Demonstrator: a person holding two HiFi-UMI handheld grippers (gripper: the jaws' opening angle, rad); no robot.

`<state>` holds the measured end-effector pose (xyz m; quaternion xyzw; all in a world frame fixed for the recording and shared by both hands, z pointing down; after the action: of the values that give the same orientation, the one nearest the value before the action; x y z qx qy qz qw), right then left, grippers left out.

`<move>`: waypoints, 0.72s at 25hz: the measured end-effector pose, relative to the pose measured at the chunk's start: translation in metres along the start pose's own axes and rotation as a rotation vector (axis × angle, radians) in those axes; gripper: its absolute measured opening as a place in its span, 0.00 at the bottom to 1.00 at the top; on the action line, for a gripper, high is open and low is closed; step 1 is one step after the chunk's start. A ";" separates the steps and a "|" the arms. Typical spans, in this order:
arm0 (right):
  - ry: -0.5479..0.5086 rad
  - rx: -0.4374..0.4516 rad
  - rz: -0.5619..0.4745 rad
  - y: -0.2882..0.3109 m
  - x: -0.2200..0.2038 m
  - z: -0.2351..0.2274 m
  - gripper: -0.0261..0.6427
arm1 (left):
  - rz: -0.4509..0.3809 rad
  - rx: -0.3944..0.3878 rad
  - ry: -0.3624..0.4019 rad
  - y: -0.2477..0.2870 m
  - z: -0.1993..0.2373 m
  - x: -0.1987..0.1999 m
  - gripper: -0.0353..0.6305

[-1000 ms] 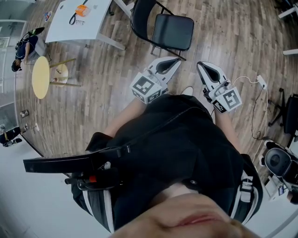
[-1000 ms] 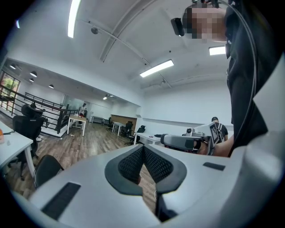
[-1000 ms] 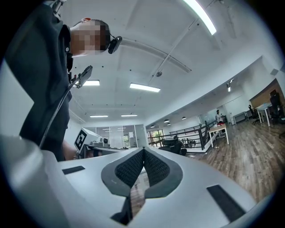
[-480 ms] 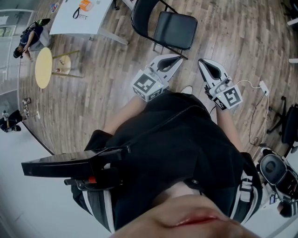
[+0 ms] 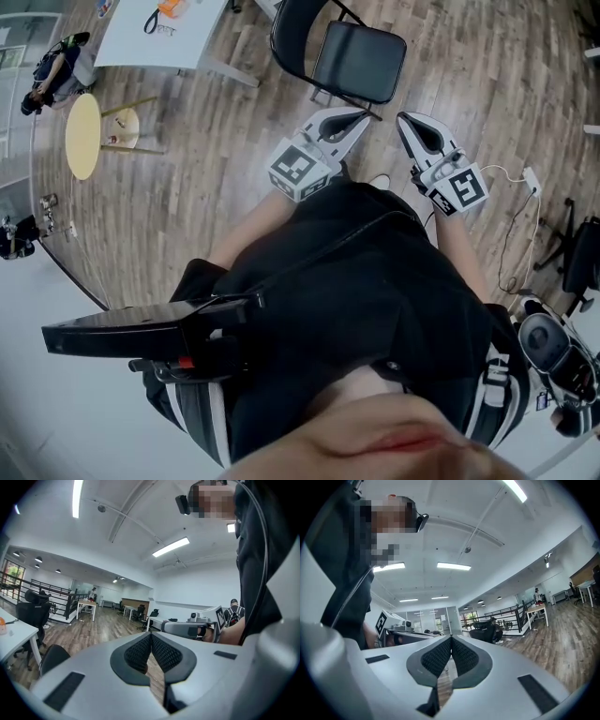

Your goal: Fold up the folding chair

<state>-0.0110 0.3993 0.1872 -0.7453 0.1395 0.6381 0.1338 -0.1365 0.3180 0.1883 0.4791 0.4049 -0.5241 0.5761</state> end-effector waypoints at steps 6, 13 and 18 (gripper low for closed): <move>0.012 -0.035 0.025 0.068 -0.001 -0.025 0.05 | 0.010 -0.047 -0.006 0.005 0.079 0.008 0.06; 0.050 -0.119 0.052 0.141 -0.008 -0.053 0.05 | 0.016 -0.091 -0.017 -0.004 0.172 0.025 0.06; 0.050 -0.188 0.098 0.167 -0.018 -0.072 0.05 | 0.037 -0.116 -0.037 -0.006 0.225 0.026 0.06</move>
<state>-0.0115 0.2181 0.2118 -0.7627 0.1185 0.6352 0.0287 -0.1478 0.0927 0.2106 0.4424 0.4149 -0.4976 0.6201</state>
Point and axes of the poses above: the fingertips, and each gripper's own axes: y forward along the fingers, z to its left, x out of its top, the point moved 6 cm from there along -y, backward along the fingers, and after that the axes turned 2 degrees about -y, right-handed, at the moved point
